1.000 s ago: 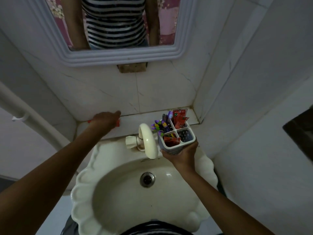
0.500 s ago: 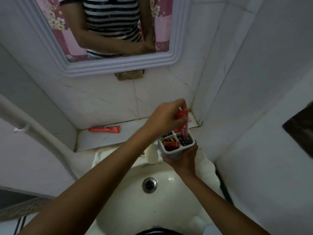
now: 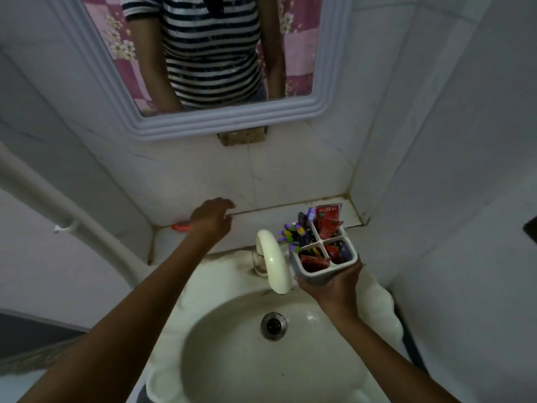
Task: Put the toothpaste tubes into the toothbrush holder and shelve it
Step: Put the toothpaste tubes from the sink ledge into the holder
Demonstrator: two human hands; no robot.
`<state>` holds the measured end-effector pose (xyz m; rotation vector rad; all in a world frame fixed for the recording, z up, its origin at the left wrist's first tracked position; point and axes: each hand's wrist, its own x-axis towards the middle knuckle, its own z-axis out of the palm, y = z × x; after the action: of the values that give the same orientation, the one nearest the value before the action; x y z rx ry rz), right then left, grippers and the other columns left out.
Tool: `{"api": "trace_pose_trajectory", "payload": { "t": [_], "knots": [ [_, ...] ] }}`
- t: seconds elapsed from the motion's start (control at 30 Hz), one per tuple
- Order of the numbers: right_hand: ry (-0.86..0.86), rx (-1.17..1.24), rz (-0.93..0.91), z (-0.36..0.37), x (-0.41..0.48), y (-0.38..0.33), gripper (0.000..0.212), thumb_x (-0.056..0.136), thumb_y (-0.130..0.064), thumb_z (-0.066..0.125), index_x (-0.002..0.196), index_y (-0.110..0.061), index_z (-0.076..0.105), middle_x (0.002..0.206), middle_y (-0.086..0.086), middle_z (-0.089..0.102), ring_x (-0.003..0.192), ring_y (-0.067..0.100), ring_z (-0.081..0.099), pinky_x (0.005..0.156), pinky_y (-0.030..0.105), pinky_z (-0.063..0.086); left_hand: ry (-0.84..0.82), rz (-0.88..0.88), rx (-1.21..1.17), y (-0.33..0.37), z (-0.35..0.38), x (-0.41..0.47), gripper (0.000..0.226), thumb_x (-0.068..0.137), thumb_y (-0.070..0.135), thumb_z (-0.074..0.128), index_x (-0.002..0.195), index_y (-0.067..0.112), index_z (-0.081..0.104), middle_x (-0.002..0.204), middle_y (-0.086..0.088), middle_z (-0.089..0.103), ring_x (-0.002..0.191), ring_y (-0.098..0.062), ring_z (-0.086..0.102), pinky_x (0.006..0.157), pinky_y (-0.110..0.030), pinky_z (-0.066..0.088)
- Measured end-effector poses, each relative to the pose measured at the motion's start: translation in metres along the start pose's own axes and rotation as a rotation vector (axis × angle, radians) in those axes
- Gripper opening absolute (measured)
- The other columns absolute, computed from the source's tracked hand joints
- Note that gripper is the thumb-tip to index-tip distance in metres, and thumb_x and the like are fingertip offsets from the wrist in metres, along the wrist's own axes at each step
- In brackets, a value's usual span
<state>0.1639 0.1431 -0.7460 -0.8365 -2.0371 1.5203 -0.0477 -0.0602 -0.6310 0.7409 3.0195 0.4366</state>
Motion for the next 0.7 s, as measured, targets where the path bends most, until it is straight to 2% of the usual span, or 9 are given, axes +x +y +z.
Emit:
{"api": "trace_pose_trajectory", "payload": {
  "t": [0.07,0.13,0.27,0.4,0.5,0.53,0.6,0.67,0.7],
  "knots": [
    [0.02,-0.003,-0.024,0.002,-0.003,0.0,0.145,0.033,-0.089,0.081,0.143,-0.012,0.027,0.146,0.013,0.048,0.129,0.026,0.057,0.101,0.035,0.053,-0.179,-0.119,0.212,-0.032,0.009,0.001,0.048,0.089,0.012,0.056,0.135,0.024,0.051,0.136,-0.004,0.056,0.122,-0.026,0.052,0.099,-0.036,0.043],
    [0.019,0.0,-0.03,0.002,-0.004,0.001,0.141,0.033,-0.09,0.081,0.142,-0.019,0.027,0.147,0.013,0.047,0.13,0.028,0.057,0.102,0.038,0.053,-0.273,-0.102,0.415,-0.05,0.017,0.0,0.052,0.09,0.009,0.052,0.139,0.024,0.045,0.136,-0.004,0.054,0.121,-0.025,0.051,0.099,-0.036,0.042],
    [0.015,-0.003,-0.026,0.002,-0.004,0.001,0.145,0.032,-0.091,0.08,0.144,-0.015,0.027,0.148,0.012,0.047,0.13,0.026,0.056,0.101,0.036,0.05,-0.284,0.039,0.669,-0.059,0.03,0.001,0.042,0.089,0.011,0.054,0.129,0.023,0.053,0.127,-0.002,0.057,0.115,-0.024,0.055,0.095,-0.038,0.044],
    [-0.009,0.005,-0.013,0.0,-0.003,-0.001,0.143,0.031,-0.079,0.09,0.145,-0.02,0.027,0.149,0.006,0.047,0.131,0.021,0.055,0.104,0.037,0.051,-0.304,0.13,0.744,-0.051,0.034,0.005,0.034,0.092,0.01,0.05,0.125,0.018,0.054,0.129,-0.005,0.054,0.116,-0.026,0.055,0.098,-0.041,0.039],
    [-0.018,-0.011,-0.012,-0.001,-0.001,0.0,0.137,0.036,-0.052,0.102,0.146,-0.017,0.028,0.15,0.008,0.047,0.133,0.023,0.056,0.106,0.038,0.052,-0.217,0.122,0.564,-0.039,0.027,0.007,0.024,0.097,0.03,0.05,0.117,0.017,0.057,0.113,-0.005,0.061,0.1,-0.027,0.063,0.088,-0.039,0.047],
    [-0.014,-0.017,-0.015,0.0,-0.001,0.001,0.137,0.037,-0.048,0.103,0.146,-0.016,0.027,0.15,0.009,0.046,0.133,0.023,0.056,0.106,0.034,0.051,-0.164,0.103,0.414,-0.03,0.02,0.008,0.026,0.097,0.037,0.051,0.109,0.016,0.059,0.104,-0.006,0.062,0.092,-0.028,0.065,0.08,-0.038,0.051],
    [-0.023,-0.029,-0.014,0.001,-0.001,0.001,0.137,0.038,-0.042,0.104,0.147,-0.013,0.025,0.149,0.009,0.046,0.132,0.022,0.055,0.102,0.021,0.048,-0.043,0.125,0.056,-0.006,0.001,0.005,0.02,0.092,0.036,0.057,0.094,0.016,0.059,0.092,-0.004,0.066,0.083,-0.026,0.066,0.07,-0.035,0.053],
    [-0.027,-0.016,-0.022,0.001,-0.001,0.001,0.136,0.04,-0.038,0.105,0.147,-0.011,0.026,0.148,0.008,0.047,0.131,0.02,0.056,0.097,0.008,0.046,0.037,0.229,-0.258,0.028,-0.022,-0.002,0.012,0.087,0.026,0.065,0.086,0.017,0.056,0.085,0.008,0.071,0.082,-0.008,0.068,0.071,-0.029,0.055],
    [-0.025,-0.013,-0.029,0.002,-0.001,0.001,0.135,0.04,-0.038,0.105,0.147,-0.011,0.026,0.148,0.007,0.048,0.131,0.019,0.057,0.097,0.008,0.048,0.07,0.289,-0.372,0.048,-0.034,-0.008,0.014,0.087,0.022,0.067,0.088,0.015,0.055,0.081,0.013,0.071,0.08,0.001,0.067,0.07,-0.021,0.055]
  ]
}}
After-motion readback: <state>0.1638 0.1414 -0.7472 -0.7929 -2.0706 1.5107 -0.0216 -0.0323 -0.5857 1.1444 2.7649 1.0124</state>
